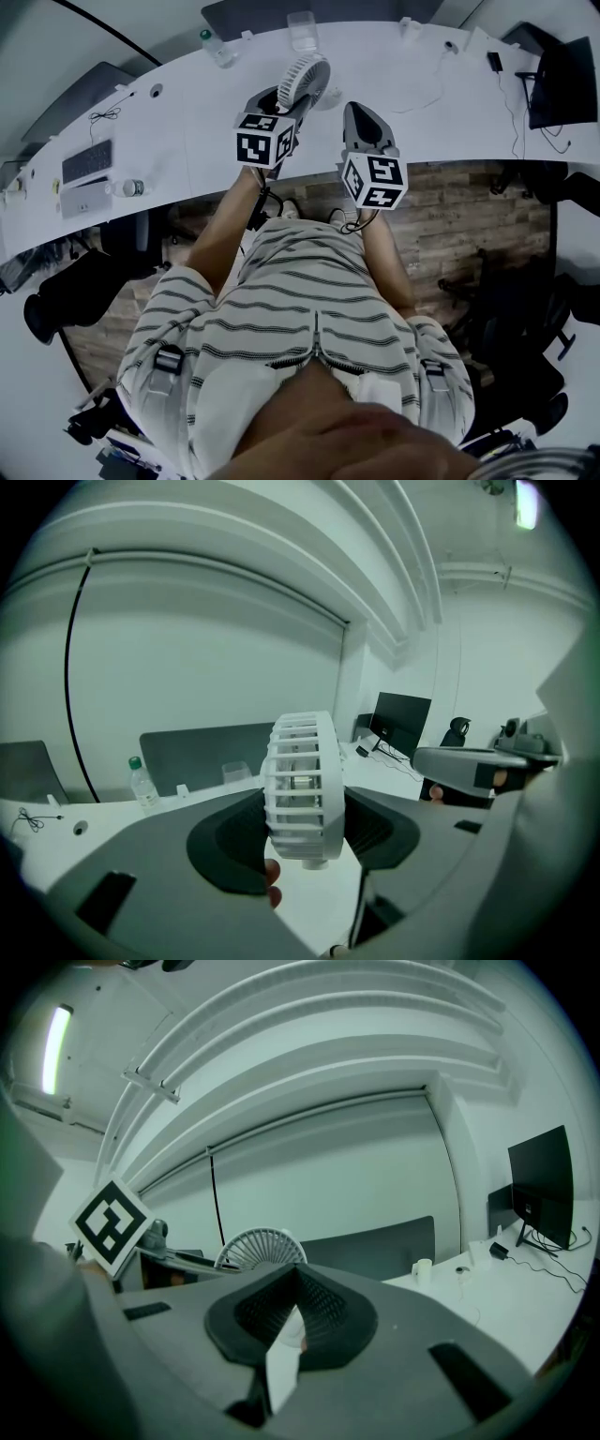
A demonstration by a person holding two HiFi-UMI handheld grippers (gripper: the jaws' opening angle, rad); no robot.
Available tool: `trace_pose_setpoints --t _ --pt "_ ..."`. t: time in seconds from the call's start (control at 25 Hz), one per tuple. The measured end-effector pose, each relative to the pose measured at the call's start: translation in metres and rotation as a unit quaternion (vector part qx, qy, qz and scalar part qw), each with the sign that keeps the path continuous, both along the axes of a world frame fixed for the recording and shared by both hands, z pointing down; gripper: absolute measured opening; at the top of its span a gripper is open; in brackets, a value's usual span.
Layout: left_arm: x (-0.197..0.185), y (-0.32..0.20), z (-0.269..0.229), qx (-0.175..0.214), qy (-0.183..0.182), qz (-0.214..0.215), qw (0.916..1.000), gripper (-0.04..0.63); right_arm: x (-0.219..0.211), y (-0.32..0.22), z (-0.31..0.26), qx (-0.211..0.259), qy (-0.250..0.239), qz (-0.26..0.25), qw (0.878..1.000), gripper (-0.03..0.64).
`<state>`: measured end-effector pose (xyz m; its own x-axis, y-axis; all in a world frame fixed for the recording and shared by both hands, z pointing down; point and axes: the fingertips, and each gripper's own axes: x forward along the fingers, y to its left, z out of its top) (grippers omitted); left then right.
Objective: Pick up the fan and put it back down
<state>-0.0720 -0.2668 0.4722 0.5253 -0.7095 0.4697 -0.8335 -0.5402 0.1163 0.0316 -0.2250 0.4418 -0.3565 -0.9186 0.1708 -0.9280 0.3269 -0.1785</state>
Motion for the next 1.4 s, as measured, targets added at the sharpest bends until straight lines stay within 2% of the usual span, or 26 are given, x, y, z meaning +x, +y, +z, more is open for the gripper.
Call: trace_pose_setpoints --t 0.48,1.4 --pt "0.000 0.017 -0.030 0.048 0.034 -0.046 0.9972 0.229 -0.010 0.001 -0.009 0.009 -0.001 -0.007 1.000 0.006" --pt "0.005 0.035 -0.057 0.111 0.064 -0.079 0.9886 0.229 -0.011 -0.005 -0.015 0.013 -0.005 -0.010 1.000 0.006"
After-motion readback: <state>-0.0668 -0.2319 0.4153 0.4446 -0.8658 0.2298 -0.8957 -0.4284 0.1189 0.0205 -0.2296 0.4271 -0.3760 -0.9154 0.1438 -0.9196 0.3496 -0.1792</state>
